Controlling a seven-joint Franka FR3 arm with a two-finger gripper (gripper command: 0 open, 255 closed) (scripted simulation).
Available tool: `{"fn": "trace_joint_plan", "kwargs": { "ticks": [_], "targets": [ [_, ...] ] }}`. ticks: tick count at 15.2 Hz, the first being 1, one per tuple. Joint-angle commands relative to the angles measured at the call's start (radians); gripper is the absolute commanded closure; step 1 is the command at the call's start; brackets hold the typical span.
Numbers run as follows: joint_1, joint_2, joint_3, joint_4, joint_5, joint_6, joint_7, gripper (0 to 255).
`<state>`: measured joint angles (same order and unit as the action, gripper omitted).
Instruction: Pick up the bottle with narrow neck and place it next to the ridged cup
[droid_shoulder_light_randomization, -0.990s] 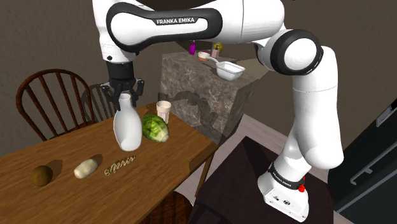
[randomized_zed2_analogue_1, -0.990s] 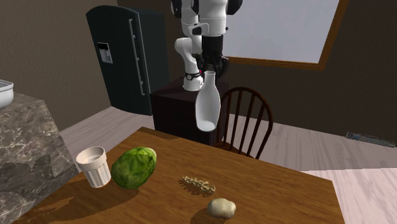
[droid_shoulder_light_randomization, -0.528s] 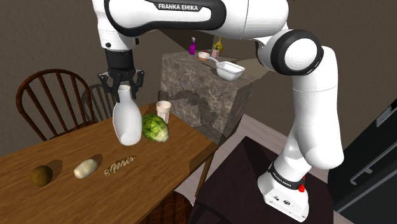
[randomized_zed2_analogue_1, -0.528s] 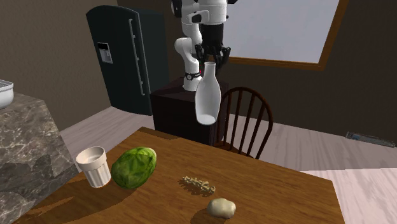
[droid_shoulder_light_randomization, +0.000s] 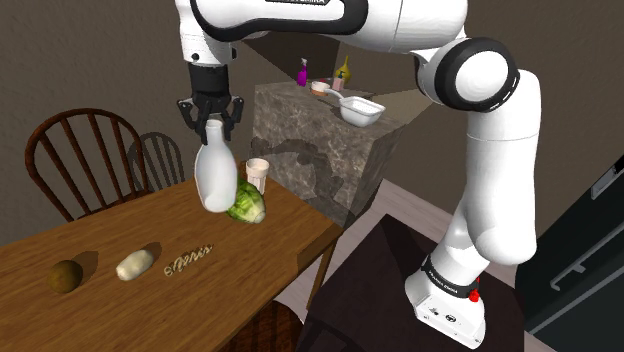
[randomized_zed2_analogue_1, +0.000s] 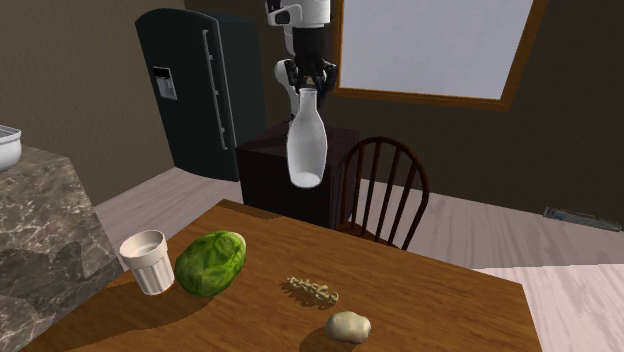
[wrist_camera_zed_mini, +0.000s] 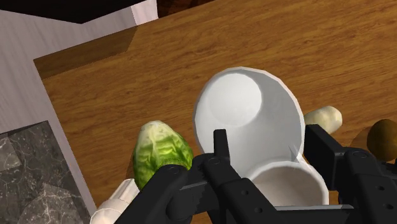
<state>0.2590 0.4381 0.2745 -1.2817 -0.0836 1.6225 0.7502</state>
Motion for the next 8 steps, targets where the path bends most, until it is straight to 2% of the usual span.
{"fn": "trace_joint_plan", "kwargs": {
  "ticks": [1,8],
  "targets": [
    [-0.031,-0.019,-0.009,-0.027,0.005,0.009,-0.039,255],
    [-0.144,-0.079,-0.052,-0.11,0.022,0.034,-0.187,255]
  ]
}}
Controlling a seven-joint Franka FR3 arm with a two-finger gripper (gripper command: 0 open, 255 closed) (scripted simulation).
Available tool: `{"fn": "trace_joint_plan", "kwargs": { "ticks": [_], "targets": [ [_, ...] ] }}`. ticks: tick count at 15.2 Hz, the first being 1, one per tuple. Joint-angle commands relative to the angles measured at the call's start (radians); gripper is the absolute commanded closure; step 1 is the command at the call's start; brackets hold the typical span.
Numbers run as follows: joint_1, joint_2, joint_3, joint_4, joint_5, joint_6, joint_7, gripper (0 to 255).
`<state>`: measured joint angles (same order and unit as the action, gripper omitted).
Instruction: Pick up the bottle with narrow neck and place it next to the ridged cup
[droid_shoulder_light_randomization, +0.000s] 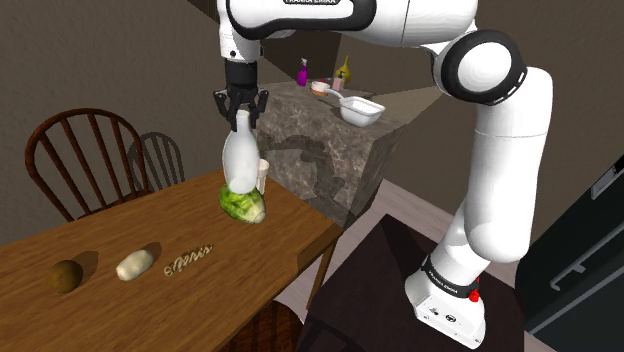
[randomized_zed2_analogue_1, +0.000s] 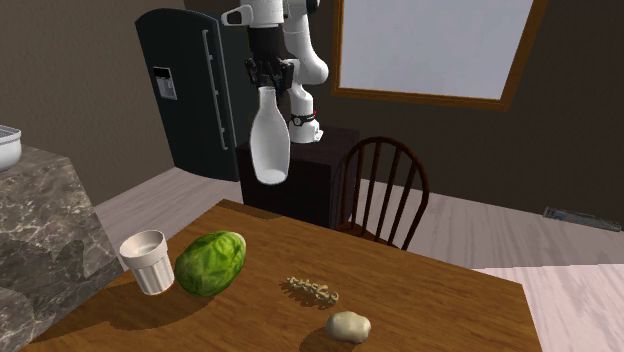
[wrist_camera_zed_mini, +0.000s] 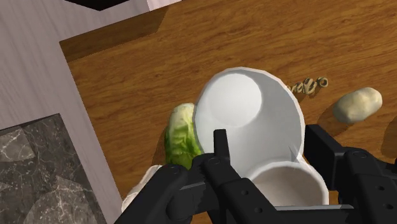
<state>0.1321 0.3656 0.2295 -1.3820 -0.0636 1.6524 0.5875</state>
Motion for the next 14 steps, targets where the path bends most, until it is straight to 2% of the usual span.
{"fn": "trace_joint_plan", "kwargs": {
  "ticks": [1,8,14],
  "targets": [
    [-0.032,-0.011,-0.014,-0.015,0.003,0.005,-0.045,255],
    [-0.132,-0.013,-0.062,-0.013,0.007,0.003,-0.193,255],
    [-0.213,0.026,-0.103,0.047,0.006,-0.016,-0.315,255]
  ]
}}
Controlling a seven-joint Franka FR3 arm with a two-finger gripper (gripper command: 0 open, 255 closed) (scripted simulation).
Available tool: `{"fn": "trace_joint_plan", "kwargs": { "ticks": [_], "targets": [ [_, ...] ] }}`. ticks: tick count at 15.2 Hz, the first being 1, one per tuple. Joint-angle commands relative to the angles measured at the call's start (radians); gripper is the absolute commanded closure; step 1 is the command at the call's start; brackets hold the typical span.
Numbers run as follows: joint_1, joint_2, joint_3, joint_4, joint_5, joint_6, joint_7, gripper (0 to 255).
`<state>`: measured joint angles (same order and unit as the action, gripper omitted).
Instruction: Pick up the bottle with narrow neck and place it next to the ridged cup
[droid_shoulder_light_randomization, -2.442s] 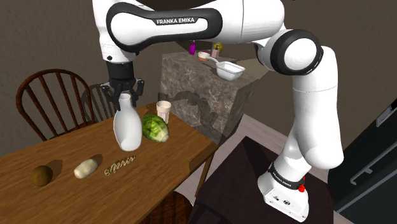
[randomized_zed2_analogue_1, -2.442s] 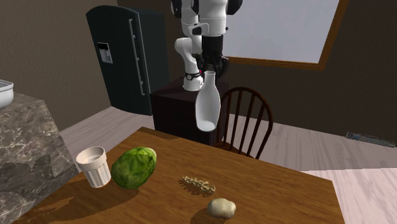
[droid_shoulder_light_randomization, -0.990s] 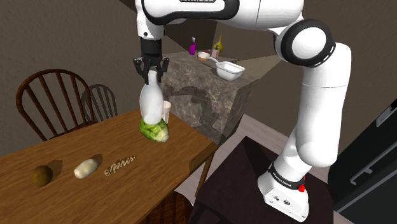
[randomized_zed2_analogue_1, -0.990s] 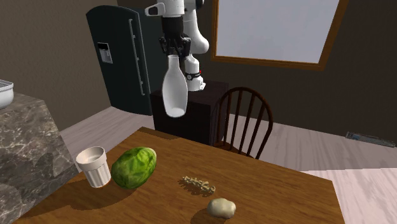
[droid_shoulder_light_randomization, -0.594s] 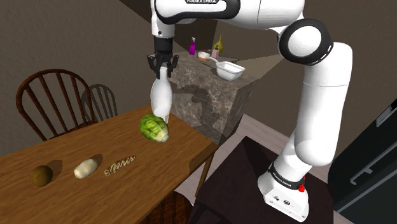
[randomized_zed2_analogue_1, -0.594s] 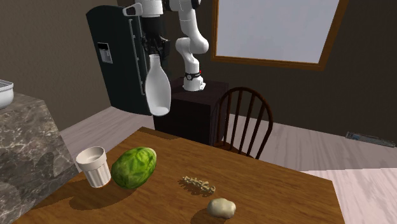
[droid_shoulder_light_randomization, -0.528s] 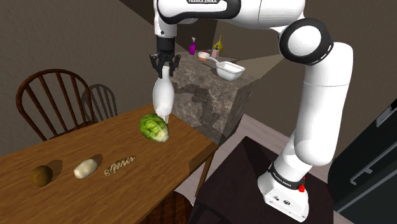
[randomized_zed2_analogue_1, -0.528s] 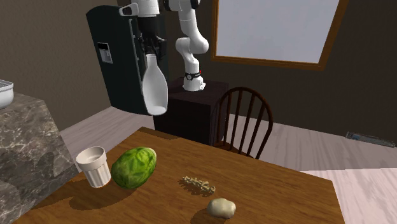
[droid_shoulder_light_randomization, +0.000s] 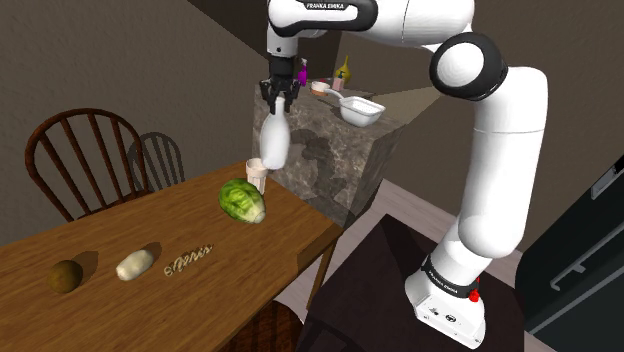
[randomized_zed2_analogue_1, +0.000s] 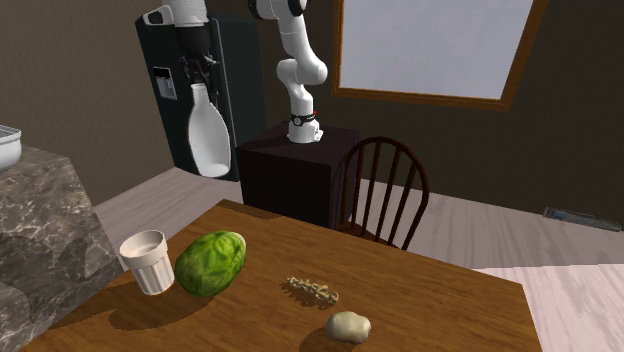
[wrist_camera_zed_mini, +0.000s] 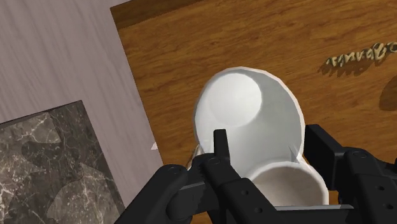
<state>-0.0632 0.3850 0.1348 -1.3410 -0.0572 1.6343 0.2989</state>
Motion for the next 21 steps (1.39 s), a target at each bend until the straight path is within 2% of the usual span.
{"fn": "trace_joint_plan", "kwargs": {
  "ticks": [1,7,12,21],
  "targets": [
    [-0.031,0.017,-0.015,0.022,0.0,-0.003,-0.047,255],
    [-0.108,0.105,-0.052,0.159,-0.003,-0.049,-0.164,255],
    [-0.174,0.234,-0.078,0.368,-0.004,-0.126,-0.262,255],
    [-0.179,0.203,-0.077,0.195,-0.004,0.015,-0.257,255]
  ]
}}
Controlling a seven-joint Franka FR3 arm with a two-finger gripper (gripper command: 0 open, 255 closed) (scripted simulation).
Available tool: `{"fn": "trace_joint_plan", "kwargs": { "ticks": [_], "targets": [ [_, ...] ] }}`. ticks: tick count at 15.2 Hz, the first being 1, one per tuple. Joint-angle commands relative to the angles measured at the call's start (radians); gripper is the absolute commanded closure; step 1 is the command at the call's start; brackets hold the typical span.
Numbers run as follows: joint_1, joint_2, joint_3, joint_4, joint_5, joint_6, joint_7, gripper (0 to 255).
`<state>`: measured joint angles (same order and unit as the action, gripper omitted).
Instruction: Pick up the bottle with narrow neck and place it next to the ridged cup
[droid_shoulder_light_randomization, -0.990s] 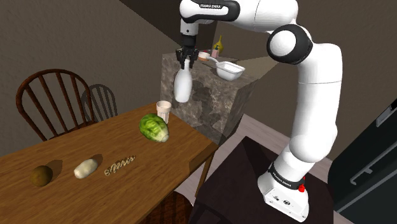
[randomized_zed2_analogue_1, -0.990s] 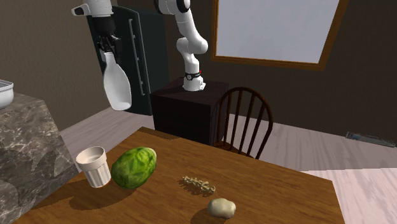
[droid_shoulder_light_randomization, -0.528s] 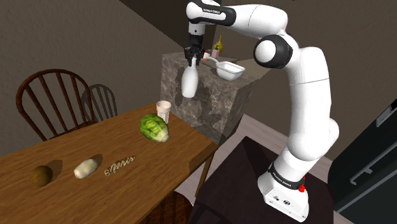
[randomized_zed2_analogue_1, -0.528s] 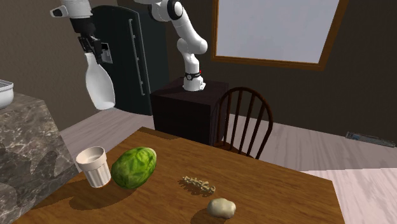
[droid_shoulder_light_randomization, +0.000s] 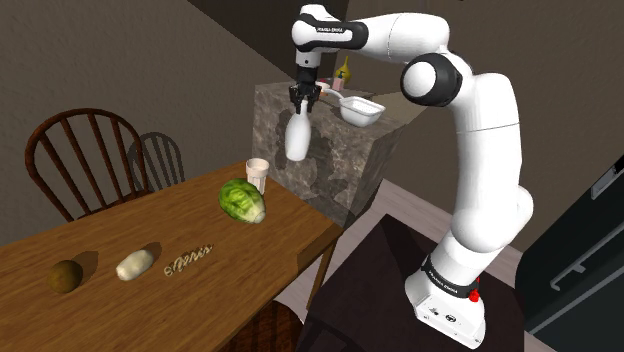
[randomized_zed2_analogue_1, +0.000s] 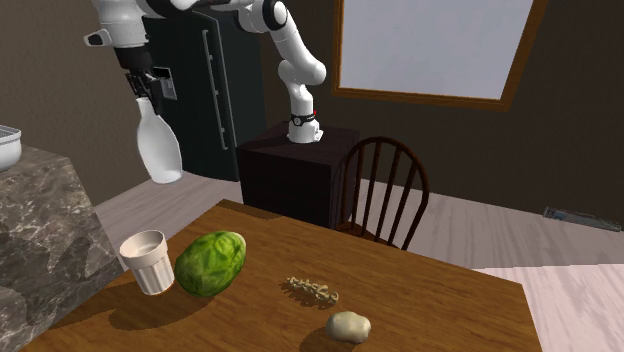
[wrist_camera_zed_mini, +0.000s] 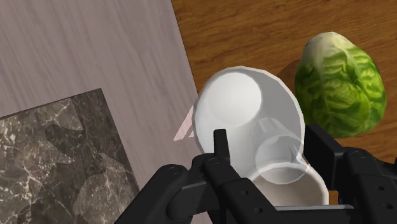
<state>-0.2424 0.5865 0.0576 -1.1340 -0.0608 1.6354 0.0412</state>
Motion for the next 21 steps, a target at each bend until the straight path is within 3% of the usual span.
{"fn": "trace_joint_plan", "kwargs": {
  "ticks": [1,21],
  "targets": [
    [-0.001,0.001,0.0,-0.027,0.0,0.028,0.001,255],
    [-0.004,0.04,-0.002,-0.233,-0.005,0.274,0.011,255]
  ]
}}
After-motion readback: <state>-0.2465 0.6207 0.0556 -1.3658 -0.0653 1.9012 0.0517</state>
